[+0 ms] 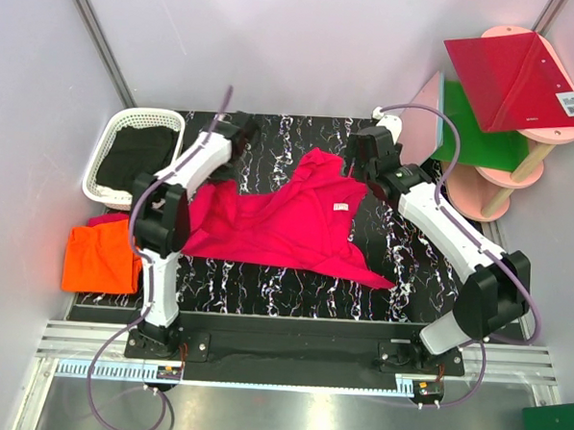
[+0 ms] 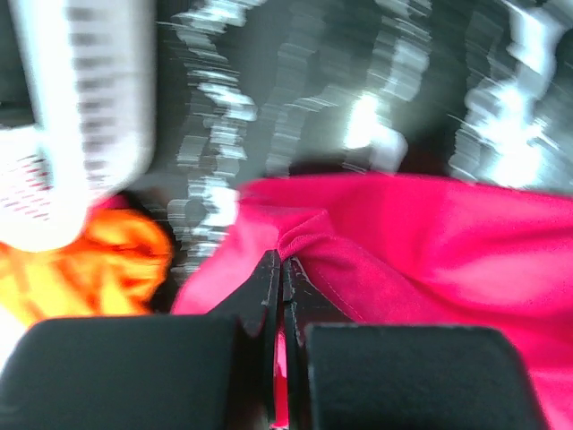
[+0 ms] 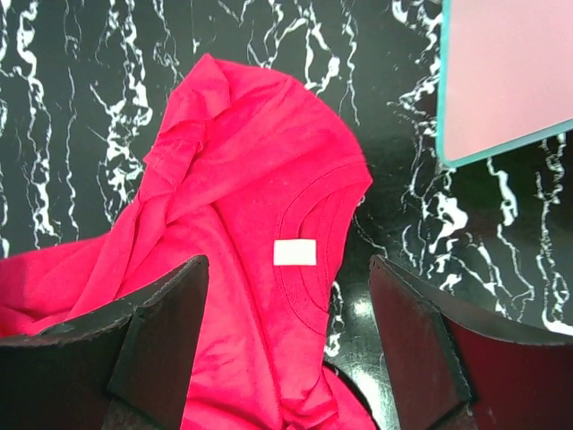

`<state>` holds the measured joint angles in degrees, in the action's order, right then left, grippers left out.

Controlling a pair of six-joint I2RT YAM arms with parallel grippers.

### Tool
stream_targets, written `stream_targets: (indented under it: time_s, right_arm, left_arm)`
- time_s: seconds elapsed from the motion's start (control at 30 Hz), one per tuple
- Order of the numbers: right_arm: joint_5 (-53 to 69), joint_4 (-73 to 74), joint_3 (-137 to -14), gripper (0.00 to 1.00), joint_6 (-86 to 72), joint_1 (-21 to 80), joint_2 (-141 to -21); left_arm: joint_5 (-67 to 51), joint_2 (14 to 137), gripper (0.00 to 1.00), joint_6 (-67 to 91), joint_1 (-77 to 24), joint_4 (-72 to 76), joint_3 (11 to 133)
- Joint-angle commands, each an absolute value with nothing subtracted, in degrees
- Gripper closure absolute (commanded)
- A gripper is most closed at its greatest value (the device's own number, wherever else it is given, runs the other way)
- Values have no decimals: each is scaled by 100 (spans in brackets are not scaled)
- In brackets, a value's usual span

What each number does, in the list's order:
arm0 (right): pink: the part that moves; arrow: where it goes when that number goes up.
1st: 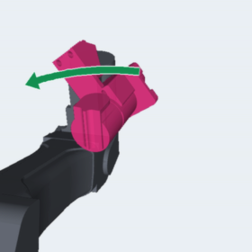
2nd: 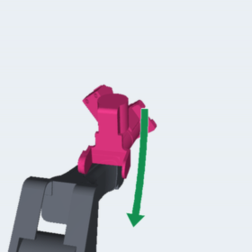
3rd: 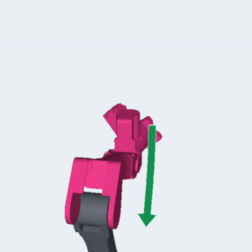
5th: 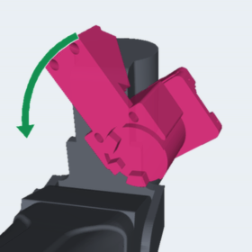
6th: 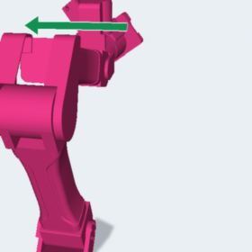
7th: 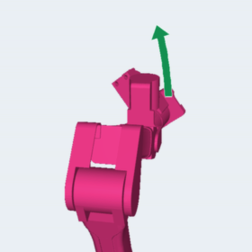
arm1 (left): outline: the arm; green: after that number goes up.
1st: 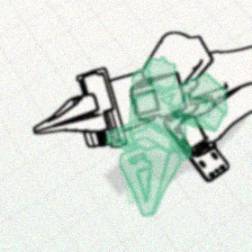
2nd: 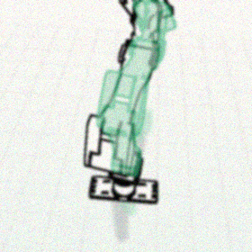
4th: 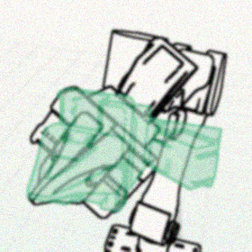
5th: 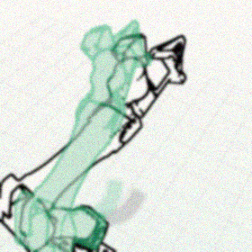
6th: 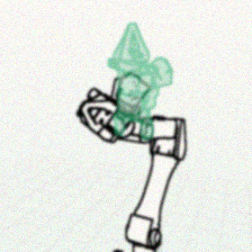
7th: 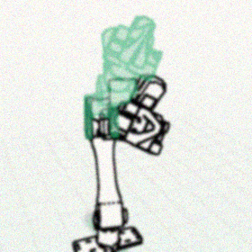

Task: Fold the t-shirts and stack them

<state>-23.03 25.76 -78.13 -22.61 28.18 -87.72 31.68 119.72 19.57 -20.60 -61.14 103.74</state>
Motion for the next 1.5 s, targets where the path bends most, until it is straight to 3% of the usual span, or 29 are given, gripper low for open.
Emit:
stream_targets:
  time_s: [0.0,0.37,0.9,0.97,1.2,1.27,1.37,1.47]
  right_arm:
    - [-1673,2514,-7962,20,-2320,2795,-9131]
    - [-335,2760,-9825,23,-2874,2725,-11539]
    - [-167,3260,-12576,32,-3076,2698,-14042]
    - [-123,3436,-13006,42,-3085,2698,-14246]
    - [-545,3762,-13886,48,-3112,2707,-14677]
    - [-659,3762,-13992,54,-3050,2716,-14774]
    - [-685,3779,-14247,97,-2918,2716,-14888]
    - [-747,3779,-14361,100,-2900,2716,-14854]
  left_arm:
    - [4024,11505,100,2188,-1557,-6336,10354]
    - [4579,11488,100,2443,-801,-6636,10318]
    - [4492,11408,100,2153,-712,-6583,10239]
    - [4474,11408,100,2136,-712,-6574,10222]
    - [4421,11461,100,2101,-712,-6557,10204]
    - [4412,11496,100,2101,-712,-6557,10195]
    - [4395,11522,100,2083,-712,-6557,10213]
    - [4395,11522,100,2074,-712,-6557,10213]
